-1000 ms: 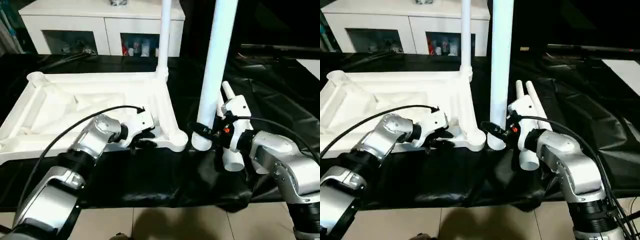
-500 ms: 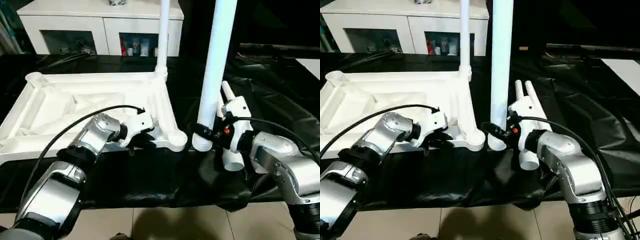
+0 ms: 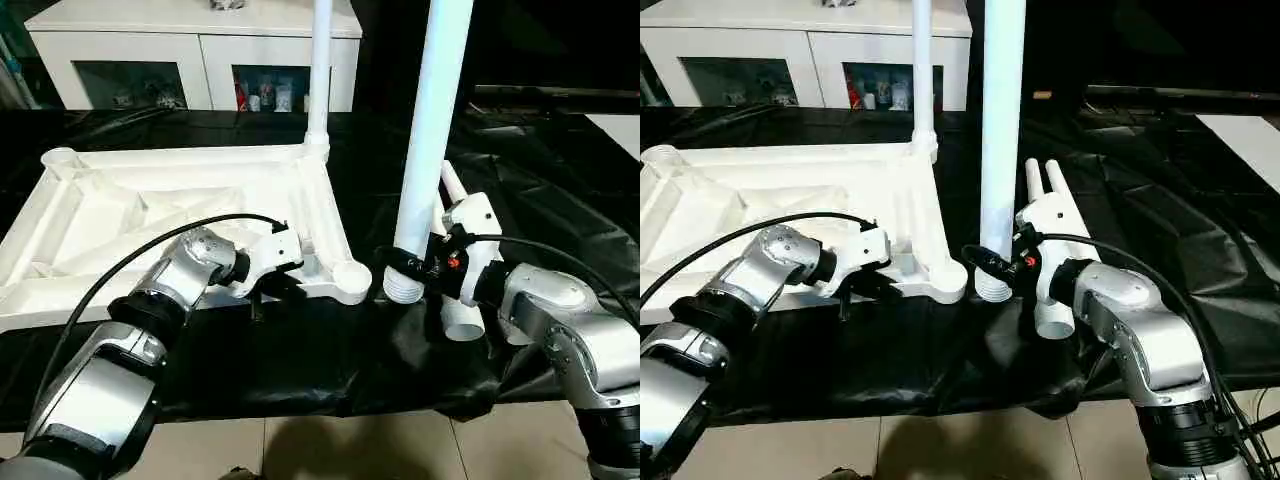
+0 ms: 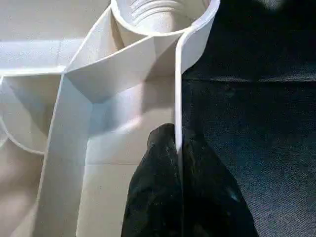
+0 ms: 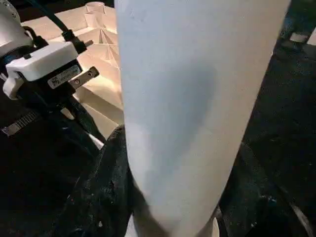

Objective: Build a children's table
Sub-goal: Insert table leg to table base

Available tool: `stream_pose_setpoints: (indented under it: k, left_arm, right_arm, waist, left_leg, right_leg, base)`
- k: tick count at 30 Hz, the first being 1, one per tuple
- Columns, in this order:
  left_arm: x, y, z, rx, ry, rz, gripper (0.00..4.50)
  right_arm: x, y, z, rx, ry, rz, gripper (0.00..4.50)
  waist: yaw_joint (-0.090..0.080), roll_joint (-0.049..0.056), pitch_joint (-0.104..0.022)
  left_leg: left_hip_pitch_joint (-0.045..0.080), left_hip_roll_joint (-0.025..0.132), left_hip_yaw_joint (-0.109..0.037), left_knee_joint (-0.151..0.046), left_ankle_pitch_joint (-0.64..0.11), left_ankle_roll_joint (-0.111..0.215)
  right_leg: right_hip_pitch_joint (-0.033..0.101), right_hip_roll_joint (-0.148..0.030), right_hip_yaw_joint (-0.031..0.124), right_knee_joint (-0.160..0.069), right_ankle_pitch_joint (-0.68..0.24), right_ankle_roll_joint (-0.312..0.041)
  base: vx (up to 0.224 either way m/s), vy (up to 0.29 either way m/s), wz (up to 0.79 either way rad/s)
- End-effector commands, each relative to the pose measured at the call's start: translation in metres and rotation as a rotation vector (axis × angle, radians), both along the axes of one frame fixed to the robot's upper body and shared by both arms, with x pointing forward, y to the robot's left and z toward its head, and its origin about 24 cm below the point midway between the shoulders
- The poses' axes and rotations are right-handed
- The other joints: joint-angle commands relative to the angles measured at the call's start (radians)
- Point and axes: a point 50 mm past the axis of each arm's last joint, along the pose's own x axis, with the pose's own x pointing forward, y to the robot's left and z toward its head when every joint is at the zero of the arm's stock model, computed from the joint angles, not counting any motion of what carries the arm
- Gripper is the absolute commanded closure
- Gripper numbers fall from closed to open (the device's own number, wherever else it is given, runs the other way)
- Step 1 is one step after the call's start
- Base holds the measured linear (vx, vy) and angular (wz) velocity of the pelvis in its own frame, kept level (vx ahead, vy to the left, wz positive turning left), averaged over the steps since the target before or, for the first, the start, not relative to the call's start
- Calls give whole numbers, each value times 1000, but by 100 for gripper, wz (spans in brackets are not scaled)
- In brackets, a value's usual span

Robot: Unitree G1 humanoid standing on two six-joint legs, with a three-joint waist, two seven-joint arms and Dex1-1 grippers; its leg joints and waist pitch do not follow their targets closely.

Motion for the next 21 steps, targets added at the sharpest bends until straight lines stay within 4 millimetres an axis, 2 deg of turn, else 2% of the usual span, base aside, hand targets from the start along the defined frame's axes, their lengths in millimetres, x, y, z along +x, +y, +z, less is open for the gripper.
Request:
stream_pose_setpoints:
  k: [1, 3, 7, 8, 12, 14, 17, 21]
  left_arm:
    - [2, 4, -1, 20, -4, 32, 389]
    - [3, 4, -1, 29, -24, 35, 374]
    - [2, 6, -2, 27, -13, 38, 371]
    - [3, 6, -1, 24, -13, 40, 398]
    - [2, 7, -2, 6, 1, 54, 410]
    - [2, 8, -3, -9, 11, 63, 438]
    - [1, 9, -3, -61, 39, 84, 443]
    - [-2, 8, -3, -155, 67, 118, 449]
  right_arm:
    - [2, 1, 7, -5, -34, 7, 264]
    - [2, 1, 6, -5, -34, 7, 264]
    - [3, 1, 6, -4, -35, 6, 264]
    - [3, 1, 6, -3, -35, 6, 264]
    - [3, 2, 6, 0, -36, 5, 264]
    - [3, 2, 6, 2, -36, 3, 264]
    - [4, 1, 6, 18, -37, -14, 264]
    - [12, 0, 5, 49, -51, -77, 264]
  waist:
    - [5, -3, -67]
    - [6, -2, -66]
    - [5, 0, -65]
    - [5, 0, -65]
    - [6, 2, -66]
    - [4, 1, -66]
    - [4, 4, -67]
    - [-4, 3, -69]
  left_leg:
    - [28, 51, -28, -77, -314, 3]
    - [28, 52, -30, -79, -319, 0]
    - [29, 52, -32, -81, -345, -11]
    - [29, 52, -32, -81, -346, -12]
    - [29, 52, -32, -82, -344, -13]
    - [28, 52, -33, -82, -346, -14]
    - [28, 51, -32, -82, -344, -13]
    - [26, 51, -32, -80, -335, -15]
  right_leg:
    - [35, -58, 37, -80, -282, -225]
    - [35, -59, 37, -82, -297, -219]
    - [32, -59, 37, -85, -333, -203]
    - [32, -59, 37, -86, -335, -202]
    - [31, -59, 37, -84, -317, -207]
    - [32, -58, 37, -83, -309, -209]
    - [33, -59, 37, -83, -304, -214]
    - [34, -61, 36, -79, -286, -230]
  base:
    - [0, 0, 0]
    - [0, 0, 0]
    - [0, 0, 0]
    - [0, 0, 0]
    - [0, 0, 0]
    - [0, 0, 0]
    - [0, 0, 0]
    - [0, 0, 0]
